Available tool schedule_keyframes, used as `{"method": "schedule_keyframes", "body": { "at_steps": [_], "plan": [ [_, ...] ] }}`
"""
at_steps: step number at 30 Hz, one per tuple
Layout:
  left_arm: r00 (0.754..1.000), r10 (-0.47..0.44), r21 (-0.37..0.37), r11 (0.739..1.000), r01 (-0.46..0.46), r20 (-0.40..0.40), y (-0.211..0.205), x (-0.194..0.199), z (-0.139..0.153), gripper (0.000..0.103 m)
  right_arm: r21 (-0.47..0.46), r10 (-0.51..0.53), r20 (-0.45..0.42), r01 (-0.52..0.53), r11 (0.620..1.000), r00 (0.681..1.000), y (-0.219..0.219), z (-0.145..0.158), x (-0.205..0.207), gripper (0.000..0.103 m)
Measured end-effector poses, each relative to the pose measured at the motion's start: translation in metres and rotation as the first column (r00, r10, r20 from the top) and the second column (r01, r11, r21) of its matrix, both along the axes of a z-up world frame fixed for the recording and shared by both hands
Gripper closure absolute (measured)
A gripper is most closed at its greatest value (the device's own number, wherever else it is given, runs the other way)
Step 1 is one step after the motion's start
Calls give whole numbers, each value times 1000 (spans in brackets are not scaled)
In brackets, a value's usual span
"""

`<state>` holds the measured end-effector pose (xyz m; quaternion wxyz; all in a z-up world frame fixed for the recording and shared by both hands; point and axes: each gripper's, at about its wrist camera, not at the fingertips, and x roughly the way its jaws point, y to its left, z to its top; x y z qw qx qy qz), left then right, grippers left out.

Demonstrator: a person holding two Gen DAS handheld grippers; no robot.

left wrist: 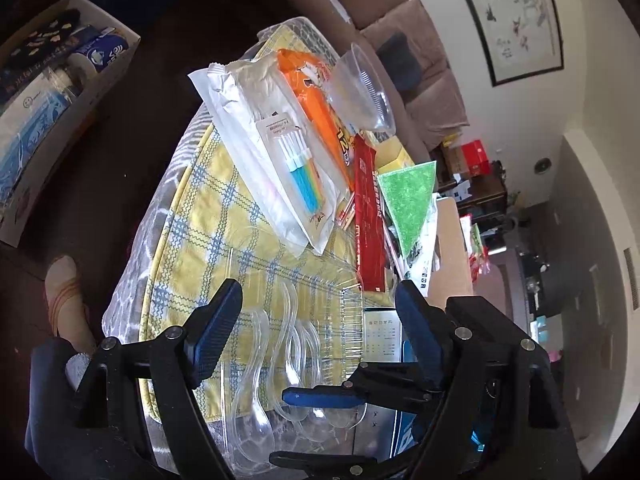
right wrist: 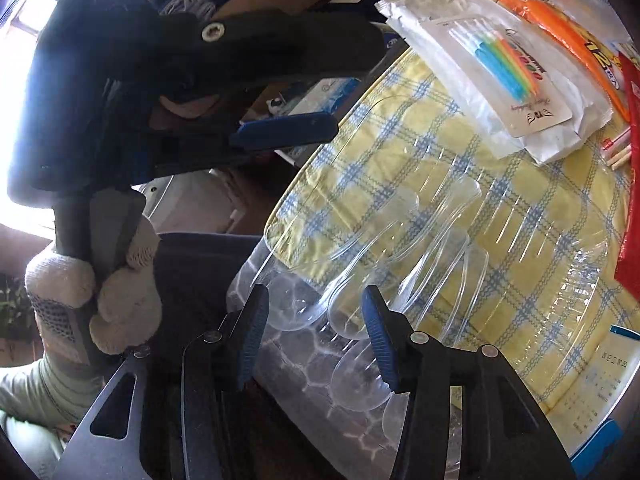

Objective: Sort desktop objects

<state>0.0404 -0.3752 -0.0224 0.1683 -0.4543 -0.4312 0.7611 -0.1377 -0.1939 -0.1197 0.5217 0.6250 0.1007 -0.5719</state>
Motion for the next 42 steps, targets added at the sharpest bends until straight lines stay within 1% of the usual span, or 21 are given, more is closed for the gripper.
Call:
{"method": "schedule_keyframes", "body": {
  "at_steps": [1, 4, 8, 10, 11, 14, 16, 18, 19, 20, 22, 24, 25, 27, 28, 31, 35, 36, 38, 40, 42],
  "plan": [
    [1000, -1, 0, 1000, 1, 0, 0, 0, 0, 26, -2, 16, 19, -16, 1000, 1000, -2, -1, 2, 47],
    [1000, -4, -4, 1000, 4, 2, 2, 0, 0, 26, -2, 58, 79, -58, 998, 995, -5, -4, 8, 45],
    [1000, -7, -7, 1000, 7, 0, 3, 0, 1, 26, -13, 100, 117, -99, 995, 988, -5, -2, 19, 42],
    [1000, -7, -7, 1000, 7, 0, 3, 0, 1, 26, -19, 103, 124, -101, 995, 987, -4, 1, 23, 41],
    [1000, -7, -7, 1000, 7, 0, 3, 0, 1, 26, -24, 94, 123, -92, 996, 988, -2, 3, 24, 39],
    [1000, -13, -16, 1000, 13, -1, 5, 0, 2, 25, -60, 44, 126, -36, 998, 991, 6, 12, 21, 34],
    [1000, -15, -26, 1000, 15, 4, 6, -2, 1, 25, -62, -1, 69, 5, 998, 998, 14, 22, 18, 32],
    [1000, -15, -32, 999, 15, 4, 6, -2, 1, 25, -79, -47, 54, 51, 996, 997, 22, 26, 13, 27],
    [1000, -13, -36, 999, 13, 2, 6, -2, 2, 25, -54, -79, 22, 80, 995, 997, 24, 26, 9, 26],
    [1000, -14, -40, 999, 14, -1, 7, -2, 3, 25, -16, -112, -36, 112, 994, 993, 28, 26, 5, 26],
    [1000, -19, -51, 999, 19, -5, 10, -3, 4, 25, 51, -165, -156, 174, 983, 974, 42, 25, 4, 26],
    [1000, -23, -63, 998, 23, -4, 12, -4, 4, 25, 88, -200, -212, 223, 971, 956, 47, 21, -1, 26],
    [1000, -23, -66, 998, 23, -3, 13, -4, 4, 25, 109, -199, -248, 232, 967, 948, 49, 18, -3, 27],
    [1000, -22, -67, 998, 22, 0, 13, -5, 4, 25, 167, -159, -353, 230, 959, 922, 46, 14, -7, 28],
    [1000, -22, -68, 997, 22, 1, 13, -5, 4, 25, 194, -135, -390, 224, 955, 911, 48, 10, -7, 28],
    [1000, -22, -76, 997, 22, 0, 12, -5, 4, 25, 251, -78, -462, 215, 944, 883, 52, -2, -9, 30],
    [1000, -26, -80, 996, 26, 2, 13, -5, 3, 24, 307, -30, -531, 225, 925, 847, 43, -15, -9, 30],
    [1000, -29, -83, 996, 29, 2, 13, -6, 3, 24, 305, -28, -534, 224, 926, 845, 43, -15, -9, 30],
    [999, -33, -91, 995, 34, 2, 15, -7, 3, 24, 287, -46, -519, 224, 931, 853, 44, -14, -10, 30],
    [999, -36, -94, 995, 36, 1, 16, -7, 3, 24, 258, -71, -517, 234, 938, 853, 47, -7, -8, 30],
    [999, -38, -96, 995, 38, 1, 17, -8, 3, 24, 236, -81, -498, 224, 946, 864, 47, -4, -6, 30]
  ]
}}
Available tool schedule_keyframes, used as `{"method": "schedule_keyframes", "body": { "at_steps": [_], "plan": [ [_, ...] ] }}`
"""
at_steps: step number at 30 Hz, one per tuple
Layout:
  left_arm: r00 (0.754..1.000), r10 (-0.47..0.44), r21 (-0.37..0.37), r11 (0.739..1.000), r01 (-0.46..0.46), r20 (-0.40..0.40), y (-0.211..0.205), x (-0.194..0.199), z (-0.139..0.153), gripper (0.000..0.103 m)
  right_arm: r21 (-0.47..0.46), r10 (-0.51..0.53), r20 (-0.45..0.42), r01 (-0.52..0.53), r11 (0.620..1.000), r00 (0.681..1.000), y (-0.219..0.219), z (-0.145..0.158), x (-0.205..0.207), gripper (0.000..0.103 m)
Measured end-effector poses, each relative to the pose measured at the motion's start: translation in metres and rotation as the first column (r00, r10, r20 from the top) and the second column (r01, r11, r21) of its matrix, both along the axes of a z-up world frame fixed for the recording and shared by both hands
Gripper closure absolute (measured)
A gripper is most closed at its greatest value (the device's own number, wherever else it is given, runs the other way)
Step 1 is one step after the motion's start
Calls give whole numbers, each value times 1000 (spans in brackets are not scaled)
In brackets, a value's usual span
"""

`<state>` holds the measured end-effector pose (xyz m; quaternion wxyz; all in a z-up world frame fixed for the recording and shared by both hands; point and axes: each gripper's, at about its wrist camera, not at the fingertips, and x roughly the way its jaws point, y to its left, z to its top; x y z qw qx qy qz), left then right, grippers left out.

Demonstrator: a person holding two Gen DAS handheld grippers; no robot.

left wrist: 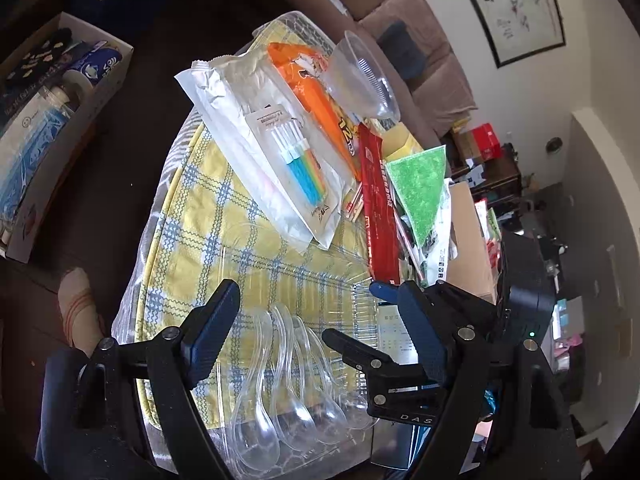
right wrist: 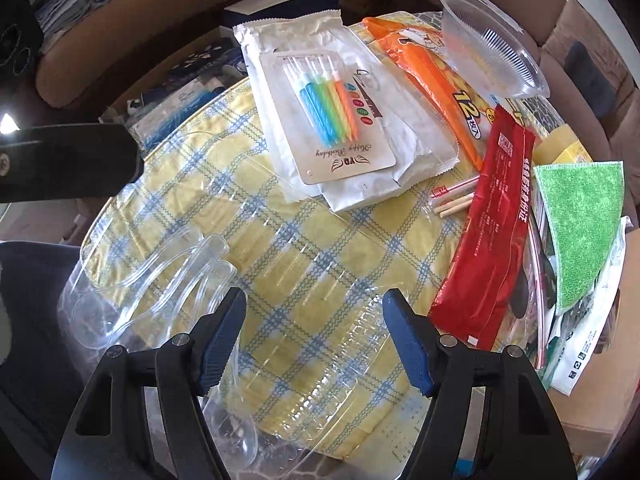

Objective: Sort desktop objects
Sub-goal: 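Reach the right tool toward the white packet with toothbrush card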

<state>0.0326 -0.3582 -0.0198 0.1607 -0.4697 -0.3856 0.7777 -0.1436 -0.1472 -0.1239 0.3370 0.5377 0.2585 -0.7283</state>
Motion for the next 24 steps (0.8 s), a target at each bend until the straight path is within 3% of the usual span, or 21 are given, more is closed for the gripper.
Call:
{"method": "schedule_keyframes", "body": {
  "at_steps": [4, 8, 13, 15, 18, 21, 24],
  "plan": [
    [1000, -4, -9, 1000, 4, 2, 1, -1, 0, 24, 58, 42, -3, -41, 997, 999, -11, -10, 13, 29],
    [1000, -6, -21, 1000, 6, 4, 2, -1, 0, 24, 60, 8, -28, -6, 998, 1000, 0, -3, 16, 29],
    [999, -33, -47, 998, 34, 15, 9, -5, -1, 20, -103, -66, 25, 68, 992, 998, 34, 31, 9, 29],
    [998, -61, -62, 996, 63, 25, 17, -8, 0, 14, -210, -110, 82, 125, 970, 991, 58, 49, 1, 28],
    [993, -118, -109, 987, 119, 20, 35, -12, 8, 0, -339, -159, 166, 208, 918, 973, 95, 71, -12, 17],
    [987, -159, -188, 969, 162, 28, 52, -18, 20, 0, -377, -197, 185, 255, 890, 963, 123, 84, -22, 10],
    [984, -177, -209, 962, 178, 22, 61, -28, 33, 0, -398, -229, 203, 294, 869, 952, 145, 88, -33, 1]
  ]
}}
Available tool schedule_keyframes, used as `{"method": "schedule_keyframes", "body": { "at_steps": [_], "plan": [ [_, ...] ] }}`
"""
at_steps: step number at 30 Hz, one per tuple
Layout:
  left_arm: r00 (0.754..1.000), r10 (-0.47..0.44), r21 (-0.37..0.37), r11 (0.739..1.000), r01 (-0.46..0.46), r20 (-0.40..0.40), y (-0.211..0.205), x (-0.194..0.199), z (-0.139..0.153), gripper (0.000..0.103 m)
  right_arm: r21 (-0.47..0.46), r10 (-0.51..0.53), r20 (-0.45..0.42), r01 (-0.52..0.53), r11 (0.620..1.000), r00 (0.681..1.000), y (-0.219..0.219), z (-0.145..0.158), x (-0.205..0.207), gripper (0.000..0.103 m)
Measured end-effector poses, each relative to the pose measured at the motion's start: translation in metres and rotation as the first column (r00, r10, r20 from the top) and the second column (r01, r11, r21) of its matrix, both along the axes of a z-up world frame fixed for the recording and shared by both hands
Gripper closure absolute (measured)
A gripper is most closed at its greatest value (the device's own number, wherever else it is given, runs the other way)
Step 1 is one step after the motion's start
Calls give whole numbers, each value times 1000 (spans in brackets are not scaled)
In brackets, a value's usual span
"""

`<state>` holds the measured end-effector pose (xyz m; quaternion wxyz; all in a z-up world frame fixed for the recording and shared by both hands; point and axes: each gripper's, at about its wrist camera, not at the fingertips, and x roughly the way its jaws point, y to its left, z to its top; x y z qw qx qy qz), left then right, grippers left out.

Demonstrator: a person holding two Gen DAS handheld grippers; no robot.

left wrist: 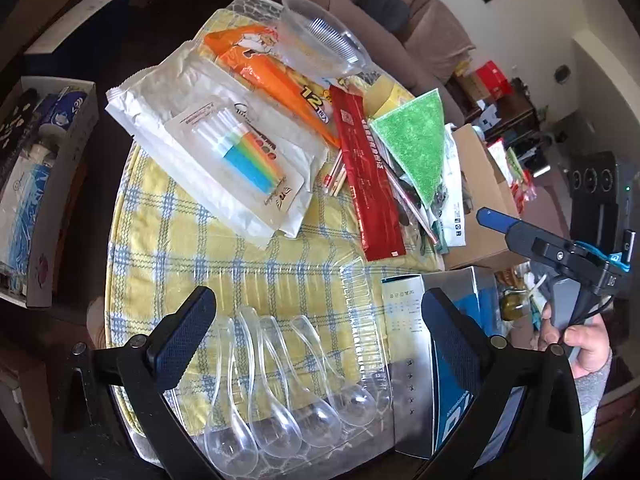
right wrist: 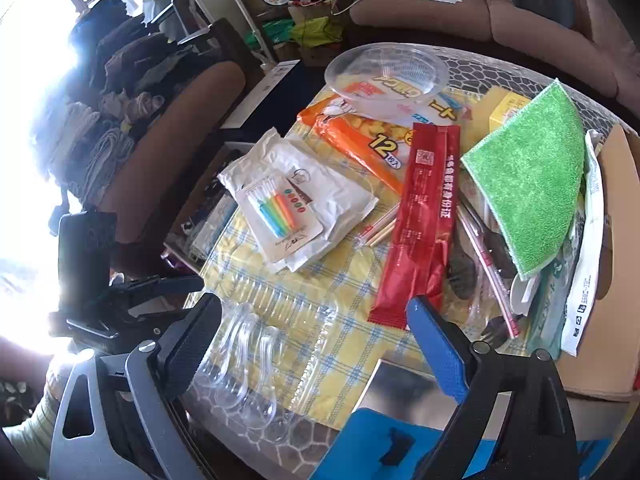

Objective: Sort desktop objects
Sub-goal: 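Reach the right tool toward the white packet with toothbrush card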

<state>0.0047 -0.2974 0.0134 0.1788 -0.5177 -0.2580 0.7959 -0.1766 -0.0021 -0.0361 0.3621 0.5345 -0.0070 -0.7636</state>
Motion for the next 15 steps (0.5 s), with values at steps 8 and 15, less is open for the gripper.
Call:
{"method": "schedule_keyframes", "body": {
  "at_steps": [8, 15],
  "plan": [
    [994, 109, -84, 990, -109, -2, -28, -43, 21, 0, -37, -37, 16, 37, 999, 999, 22, -8, -25, 0],
    [989, 147, -66, 987, -144, 28, -47, -62, 11, 0, -51, -17, 38, 19, 998, 999, 22, -24, -37, 0]
  ]
}}
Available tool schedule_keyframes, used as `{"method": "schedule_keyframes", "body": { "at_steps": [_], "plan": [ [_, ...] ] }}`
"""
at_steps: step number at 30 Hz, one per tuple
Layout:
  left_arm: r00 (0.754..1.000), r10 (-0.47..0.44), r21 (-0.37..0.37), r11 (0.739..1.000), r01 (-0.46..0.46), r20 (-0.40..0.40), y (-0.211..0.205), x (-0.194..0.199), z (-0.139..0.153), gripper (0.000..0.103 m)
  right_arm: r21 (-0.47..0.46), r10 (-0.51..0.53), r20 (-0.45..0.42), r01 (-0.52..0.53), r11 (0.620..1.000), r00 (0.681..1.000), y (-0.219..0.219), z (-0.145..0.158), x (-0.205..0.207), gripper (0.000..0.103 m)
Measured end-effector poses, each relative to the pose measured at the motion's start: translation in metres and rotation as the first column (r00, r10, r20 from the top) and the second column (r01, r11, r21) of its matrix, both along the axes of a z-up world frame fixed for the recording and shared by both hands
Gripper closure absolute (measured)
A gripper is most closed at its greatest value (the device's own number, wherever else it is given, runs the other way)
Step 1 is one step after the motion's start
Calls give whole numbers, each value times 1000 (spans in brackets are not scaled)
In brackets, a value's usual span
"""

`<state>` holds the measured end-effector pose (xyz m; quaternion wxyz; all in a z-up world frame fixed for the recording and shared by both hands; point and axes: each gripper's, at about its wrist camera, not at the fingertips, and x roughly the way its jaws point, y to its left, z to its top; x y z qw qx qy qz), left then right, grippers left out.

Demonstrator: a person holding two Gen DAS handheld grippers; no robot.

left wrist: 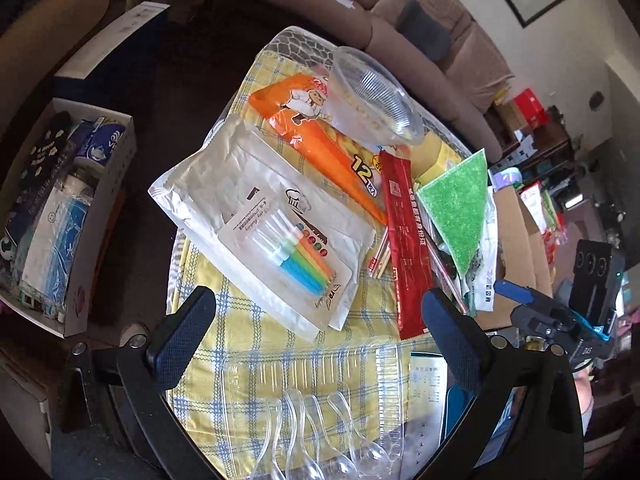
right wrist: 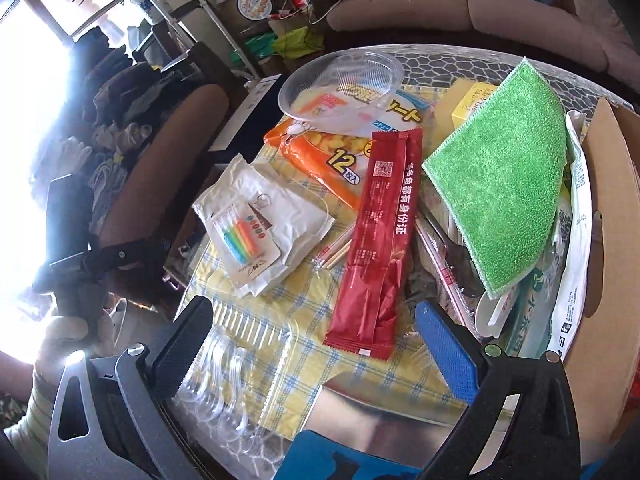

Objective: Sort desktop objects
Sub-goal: 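Reach the right tool toward the white packet with toothbrush card, then close the right gripper on the white packet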

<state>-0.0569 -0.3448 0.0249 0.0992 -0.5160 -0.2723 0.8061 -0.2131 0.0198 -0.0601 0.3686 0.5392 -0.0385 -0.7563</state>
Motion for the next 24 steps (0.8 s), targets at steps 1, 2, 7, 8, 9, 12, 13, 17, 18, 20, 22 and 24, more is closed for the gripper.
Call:
{"method": "schedule_keyframes", "body": {
  "at_steps": [1, 2, 7, 8, 9, 12, 13, 17, 18, 20, 22, 24],
  "plan": [
    [1000, 4, 14, 1000, -4, 9, -2, -2, -6, 0, 0, 2, 5, -2, 1000, 1000, -1, -3, -2, 0],
    [1000, 10, 20, 1000, -10, 21, -4, -4, -12, 0, 3, 8, 12, -8, 1000, 1000, -4, -6, -3, 0],
    [996, 60, 36, 997, -62, 63, -18, -7, -37, 0, 7, 81, 14, -81, 997, 997, -29, -16, -5, 0],
    [995, 78, 53, 995, -82, 62, -22, -7, -40, 0, 6, 90, 10, -90, 996, 996, -35, -17, -6, 0],
    [993, 103, 73, 992, -107, 58, -28, -7, -42, 1, 4, 101, 6, -101, 995, 995, -42, -17, -9, 0],
    [983, 178, 133, 974, -182, 37, -45, -5, -47, 5, 11, 144, -13, -144, 989, 989, -68, -14, -20, 0],
    [980, 197, 155, 968, -199, 32, -50, -5, -50, 13, 17, 160, -22, -160, 987, 987, -79, -13, -23, 0],
    [972, 230, 198, 952, -234, 47, -60, -11, -62, 25, 32, 237, -48, -235, 971, 970, -127, -10, -35, 4],
    [970, 236, 201, 949, -242, 52, -61, -12, -64, 25, 45, 254, -53, -252, 967, 966, -139, -12, -38, 4],
    [970, 237, 210, 947, -243, 54, -61, -13, -69, 25, 76, 286, -48, -282, 957, 957, -162, -20, -44, 4],
    [968, 245, 218, 943, -252, 62, -63, -12, -73, 25, 120, 319, -35, -313, 942, 947, -183, -32, -50, 4],
    [970, 232, 232, 942, -242, 71, -62, -13, -76, 25, 150, 338, -9, -333, 931, 941, -196, -45, -55, 6]
  ]
}}
